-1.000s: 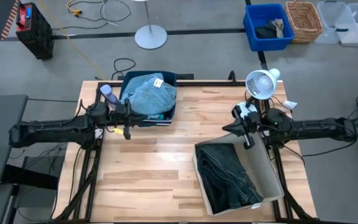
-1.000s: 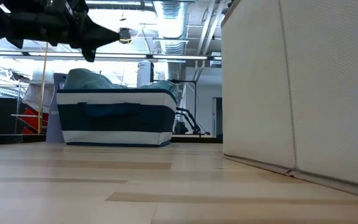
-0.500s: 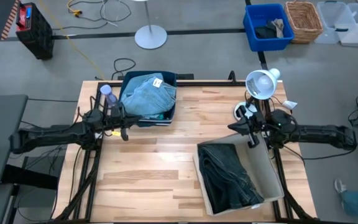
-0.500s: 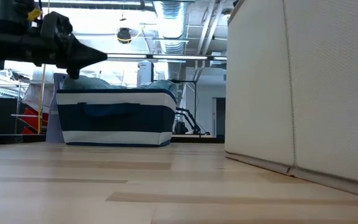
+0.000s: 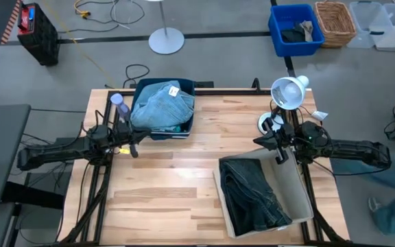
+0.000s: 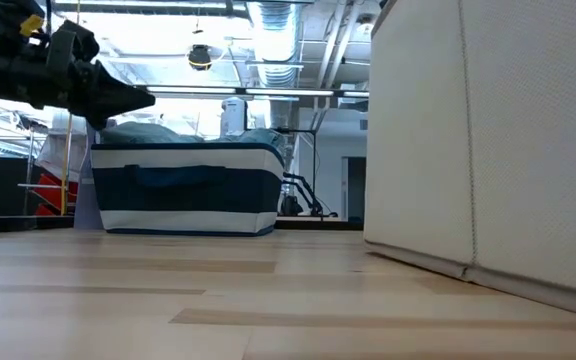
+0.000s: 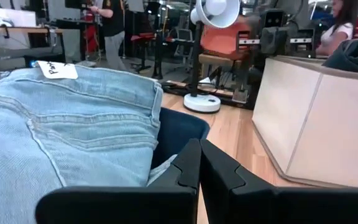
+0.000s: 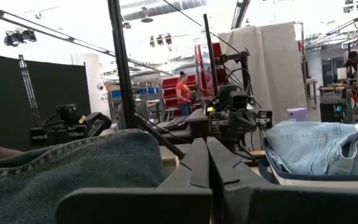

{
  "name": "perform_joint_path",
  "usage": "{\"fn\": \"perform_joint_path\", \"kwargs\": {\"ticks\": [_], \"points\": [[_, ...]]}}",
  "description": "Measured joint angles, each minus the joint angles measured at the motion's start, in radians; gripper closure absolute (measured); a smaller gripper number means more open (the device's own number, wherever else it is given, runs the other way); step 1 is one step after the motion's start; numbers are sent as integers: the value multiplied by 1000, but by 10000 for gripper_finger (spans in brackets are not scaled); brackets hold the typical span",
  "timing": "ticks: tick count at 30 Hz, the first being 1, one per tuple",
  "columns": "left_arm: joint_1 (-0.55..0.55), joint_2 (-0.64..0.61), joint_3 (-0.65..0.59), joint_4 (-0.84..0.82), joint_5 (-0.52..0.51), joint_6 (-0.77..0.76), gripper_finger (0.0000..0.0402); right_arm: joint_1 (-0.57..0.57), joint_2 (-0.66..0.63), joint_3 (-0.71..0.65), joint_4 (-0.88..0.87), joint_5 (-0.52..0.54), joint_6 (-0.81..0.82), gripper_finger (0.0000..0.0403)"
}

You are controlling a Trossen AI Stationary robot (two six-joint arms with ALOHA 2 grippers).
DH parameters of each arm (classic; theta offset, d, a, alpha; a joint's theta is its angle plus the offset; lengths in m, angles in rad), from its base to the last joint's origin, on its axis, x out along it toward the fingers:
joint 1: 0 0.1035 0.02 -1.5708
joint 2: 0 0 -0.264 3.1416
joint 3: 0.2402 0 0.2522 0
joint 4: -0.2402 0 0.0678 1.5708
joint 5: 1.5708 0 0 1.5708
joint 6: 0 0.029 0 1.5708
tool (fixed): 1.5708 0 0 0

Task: Sort clothes
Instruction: Return to Home Position

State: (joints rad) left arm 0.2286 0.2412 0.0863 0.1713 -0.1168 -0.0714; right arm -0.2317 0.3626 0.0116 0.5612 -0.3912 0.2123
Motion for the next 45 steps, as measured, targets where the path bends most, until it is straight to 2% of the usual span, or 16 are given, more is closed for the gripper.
{"fn": "perform_joint_path", "kwargs": {"ticks": [10,15,17,22,25,33,45], "points": [[-129,-47,-74,-14,-153,-15,401,0,2,2,-36,62,0,403],[-143,-47,-75,8,-172,13,401,0,2,2,-36,62,-7,402],[-143,-46,-76,8,-174,-21,401,0,2,2,-27,61,6,395],[-143,-46,-77,-3,-300,-155,395,0,-2,16,-44,61,127,369],[-143,-46,-77,-38,-349,-151,394,1,-2,30,-52,60,195,359],[-143,-38,-60,-105,-347,-103,396,1,-2,42,-52,57,206,356],[-143,-38,-59,-107,-345,-108,396,1,-2,43,-48,57,206,355]]}}
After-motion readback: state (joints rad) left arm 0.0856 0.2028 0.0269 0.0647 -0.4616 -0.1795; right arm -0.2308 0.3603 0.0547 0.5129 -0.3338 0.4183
